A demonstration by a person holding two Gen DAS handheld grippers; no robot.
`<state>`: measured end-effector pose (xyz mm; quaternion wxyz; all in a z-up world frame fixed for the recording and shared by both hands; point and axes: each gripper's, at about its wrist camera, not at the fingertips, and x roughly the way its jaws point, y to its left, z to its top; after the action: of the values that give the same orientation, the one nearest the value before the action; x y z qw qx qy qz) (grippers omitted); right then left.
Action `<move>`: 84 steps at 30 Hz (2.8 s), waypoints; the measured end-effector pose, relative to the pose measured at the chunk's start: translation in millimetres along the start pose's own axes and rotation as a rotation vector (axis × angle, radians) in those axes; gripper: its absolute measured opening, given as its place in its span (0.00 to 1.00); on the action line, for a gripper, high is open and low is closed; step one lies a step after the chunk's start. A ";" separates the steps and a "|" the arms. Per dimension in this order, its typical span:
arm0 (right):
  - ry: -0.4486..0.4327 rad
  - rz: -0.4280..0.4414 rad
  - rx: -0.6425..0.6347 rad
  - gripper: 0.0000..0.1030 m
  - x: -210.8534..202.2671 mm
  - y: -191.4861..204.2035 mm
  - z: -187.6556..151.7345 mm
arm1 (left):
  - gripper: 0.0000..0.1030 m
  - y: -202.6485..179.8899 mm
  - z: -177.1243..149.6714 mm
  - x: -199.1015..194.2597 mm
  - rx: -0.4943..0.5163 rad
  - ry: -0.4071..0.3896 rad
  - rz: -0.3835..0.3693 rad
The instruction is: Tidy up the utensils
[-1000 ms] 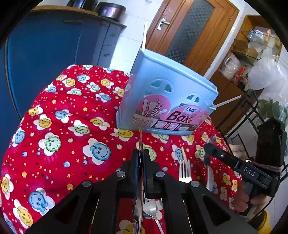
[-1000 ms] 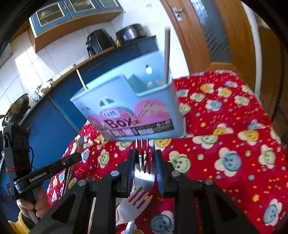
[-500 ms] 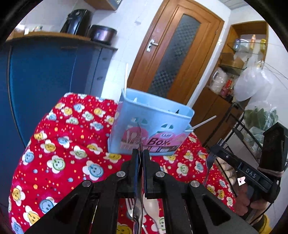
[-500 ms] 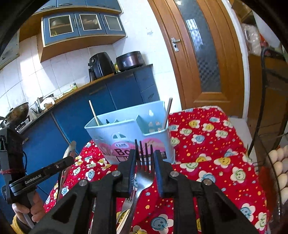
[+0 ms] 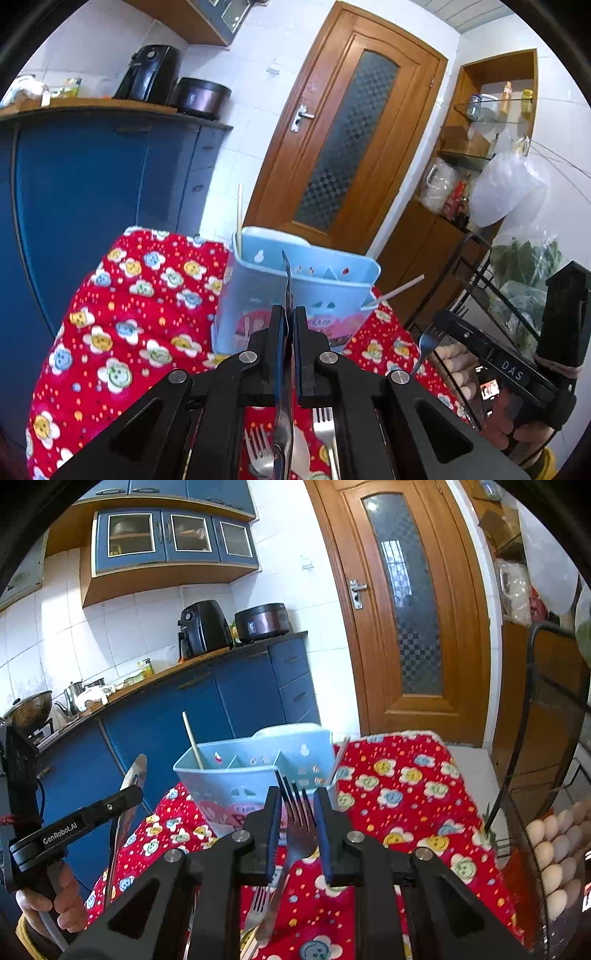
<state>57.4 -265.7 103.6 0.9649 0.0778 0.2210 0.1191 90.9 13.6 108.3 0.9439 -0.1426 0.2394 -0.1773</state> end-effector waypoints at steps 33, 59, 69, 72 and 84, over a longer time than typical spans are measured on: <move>-0.114 -0.076 -0.116 0.05 -19.9 -5.4 114.5 | 0.04 -23.9 109.1 43.9 0.005 -0.365 0.006; 0.013 -0.103 -0.166 0.05 65.0 -22.9 113.2 | 0.04 -11.1 102.7 89.0 -0.006 -0.591 0.170; 0.057 -0.086 -0.168 0.05 82.3 -19.2 99.2 | 0.04 -19.6 93.9 83.4 0.077 -0.593 0.211; 0.072 -0.080 -0.177 0.05 86.3 -18.3 96.8 | 0.04 -17.1 88.6 83.7 0.077 -0.564 0.207; 0.118 -0.013 -0.144 0.13 95.5 -15.5 86.7 | 0.06 -5.5 83.7 74.8 0.094 -0.406 0.190</move>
<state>182.4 -263.8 138.7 0.9541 -0.0006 0.2686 0.1326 193.0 -6.1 150.9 0.9908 -0.1078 0.0482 -0.0660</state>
